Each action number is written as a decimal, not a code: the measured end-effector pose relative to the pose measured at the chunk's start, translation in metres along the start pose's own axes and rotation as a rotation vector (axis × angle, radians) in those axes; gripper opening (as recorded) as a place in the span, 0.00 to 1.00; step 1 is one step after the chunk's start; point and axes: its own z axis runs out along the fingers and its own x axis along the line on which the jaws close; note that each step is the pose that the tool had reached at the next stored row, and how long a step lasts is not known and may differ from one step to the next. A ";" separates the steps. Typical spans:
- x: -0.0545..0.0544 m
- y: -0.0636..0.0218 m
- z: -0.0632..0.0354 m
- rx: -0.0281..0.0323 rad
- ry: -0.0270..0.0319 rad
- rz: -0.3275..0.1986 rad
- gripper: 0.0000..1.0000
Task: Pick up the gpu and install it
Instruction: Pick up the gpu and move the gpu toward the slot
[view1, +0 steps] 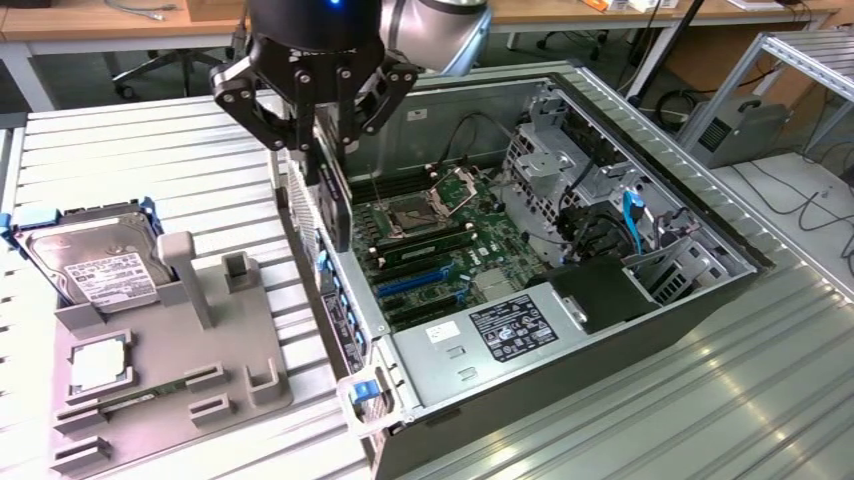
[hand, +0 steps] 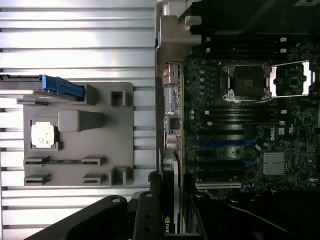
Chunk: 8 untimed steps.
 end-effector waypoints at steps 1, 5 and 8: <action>-0.006 0.0003 0.0002 0.0000 0.0000 0.000 0.27; -0.021 0.0009 0.0005 0.0000 0.0000 0.000 0.27; -0.031 0.0014 0.0008 0.0000 0.0000 0.000 0.27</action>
